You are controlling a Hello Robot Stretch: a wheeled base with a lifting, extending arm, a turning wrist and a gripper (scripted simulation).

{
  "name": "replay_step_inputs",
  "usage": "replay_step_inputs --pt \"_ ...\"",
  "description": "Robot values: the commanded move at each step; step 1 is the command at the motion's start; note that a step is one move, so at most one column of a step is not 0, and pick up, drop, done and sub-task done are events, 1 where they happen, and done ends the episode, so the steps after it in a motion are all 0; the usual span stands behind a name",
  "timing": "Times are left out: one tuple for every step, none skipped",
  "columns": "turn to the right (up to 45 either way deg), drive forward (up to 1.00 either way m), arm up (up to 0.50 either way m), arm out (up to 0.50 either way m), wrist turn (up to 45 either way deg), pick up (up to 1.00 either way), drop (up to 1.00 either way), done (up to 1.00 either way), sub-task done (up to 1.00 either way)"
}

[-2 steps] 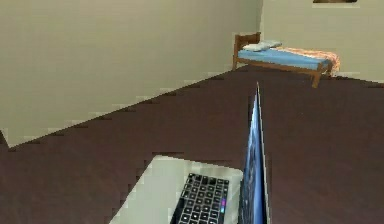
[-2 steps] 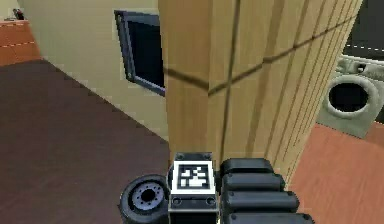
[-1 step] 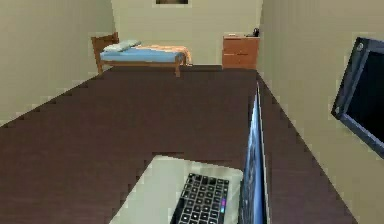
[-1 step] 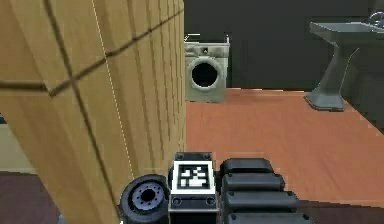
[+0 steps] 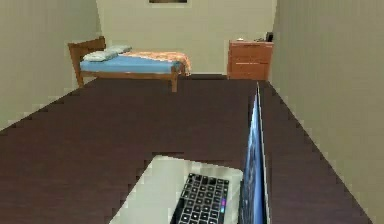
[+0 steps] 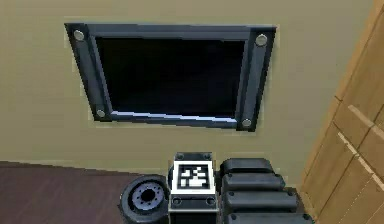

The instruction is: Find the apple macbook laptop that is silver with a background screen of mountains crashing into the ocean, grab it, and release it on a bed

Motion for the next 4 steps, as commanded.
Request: replay_step_inputs --pt "0.0 1.0 0.0 0.0 0.0 0.0 0.0 0.0 0.0" --pt "0.0 1.0 0.0 0.0 0.0 0.0 0.0 0.0 0.0" --pt "0.0 1.0 0.0 0.0 0.0 0.0 0.0 0.0 0.0" --pt "0.0 1.0 0.0 0.0 0.0 0.0 0.0 0.0 0.0"
